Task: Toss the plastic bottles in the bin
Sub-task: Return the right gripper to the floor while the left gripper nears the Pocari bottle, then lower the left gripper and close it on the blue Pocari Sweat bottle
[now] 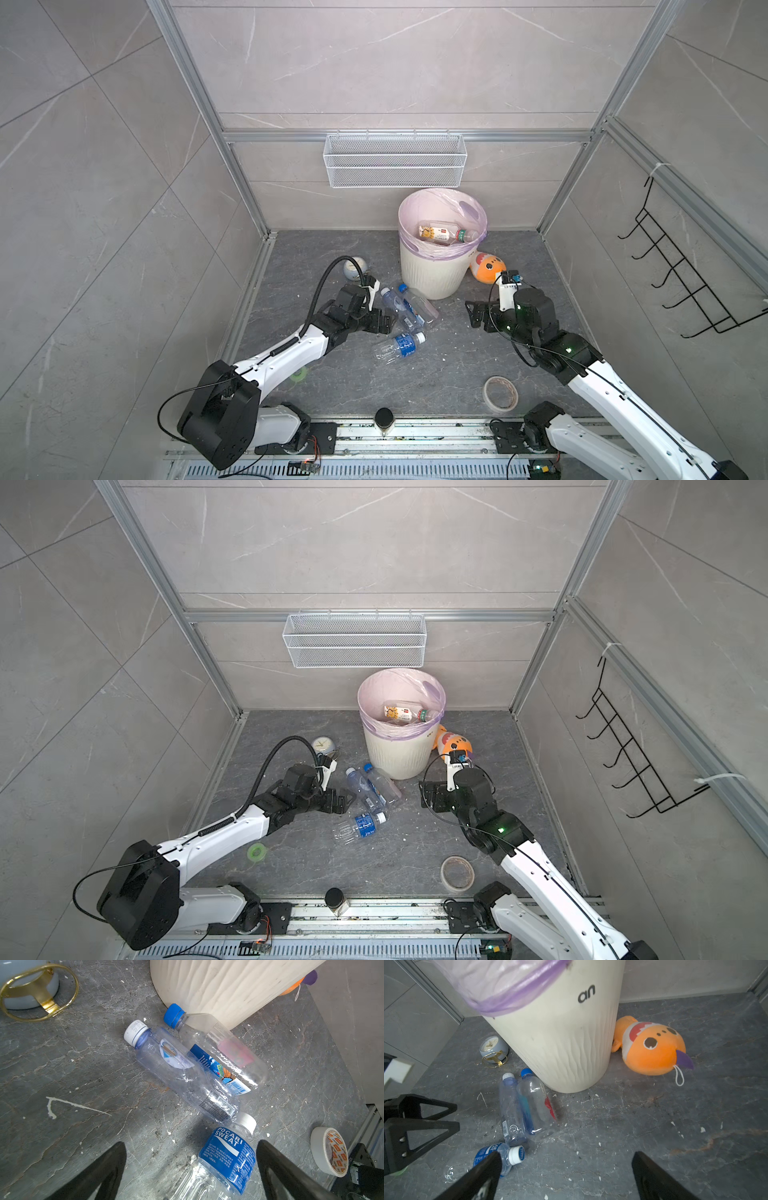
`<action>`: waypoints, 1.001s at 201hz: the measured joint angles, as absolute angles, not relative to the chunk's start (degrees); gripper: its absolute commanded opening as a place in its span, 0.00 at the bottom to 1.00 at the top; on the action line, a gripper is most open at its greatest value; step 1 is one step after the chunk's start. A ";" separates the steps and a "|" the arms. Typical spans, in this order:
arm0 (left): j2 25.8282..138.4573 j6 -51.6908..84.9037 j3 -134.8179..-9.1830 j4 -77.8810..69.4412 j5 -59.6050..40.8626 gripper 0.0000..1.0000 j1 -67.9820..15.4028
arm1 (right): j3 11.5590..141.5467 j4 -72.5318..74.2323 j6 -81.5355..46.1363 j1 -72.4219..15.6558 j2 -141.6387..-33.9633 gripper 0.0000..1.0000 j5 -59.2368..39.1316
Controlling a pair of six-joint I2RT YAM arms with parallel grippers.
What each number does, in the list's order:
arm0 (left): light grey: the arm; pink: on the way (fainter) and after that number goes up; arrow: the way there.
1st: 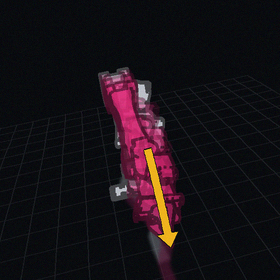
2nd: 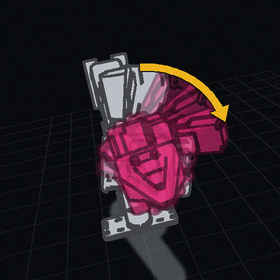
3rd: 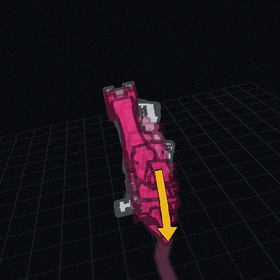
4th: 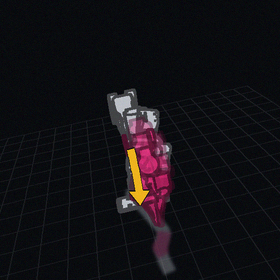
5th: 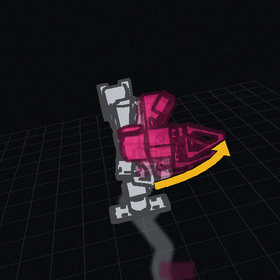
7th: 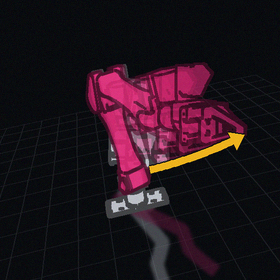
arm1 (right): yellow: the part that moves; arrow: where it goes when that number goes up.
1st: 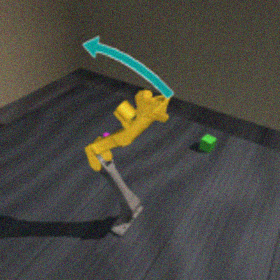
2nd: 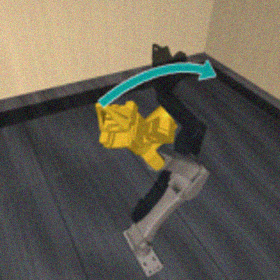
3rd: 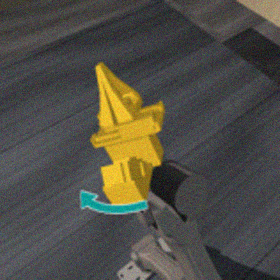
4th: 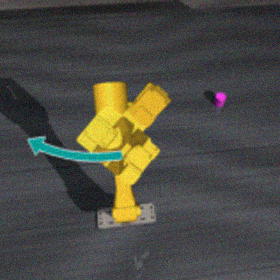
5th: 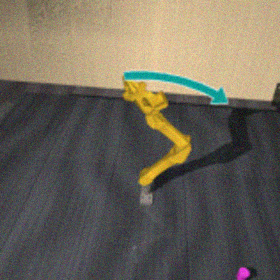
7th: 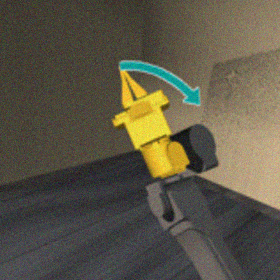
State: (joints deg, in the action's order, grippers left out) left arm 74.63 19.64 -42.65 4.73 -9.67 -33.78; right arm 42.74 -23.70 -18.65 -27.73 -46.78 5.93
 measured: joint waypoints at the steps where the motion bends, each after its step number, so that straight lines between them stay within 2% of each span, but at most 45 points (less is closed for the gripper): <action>1: 74.63 19.64 -42.65 4.73 -9.67 1.00 -33.78 | 42.63 -23.70 -18.63 -27.73 -46.72 0.99 5.93; 57: 74.28 18.59 -42.52 4.58 -9.63 1.00 -35.16 | 34.61 -24.27 -19.53 -27.73 -38.50 0.99 5.74; 201: 75.16 14.61 -42.39 4.64 -6.92 0.97 -41.69 | 34.37 -29.43 -21.58 -27.73 -33.98 0.99 9.43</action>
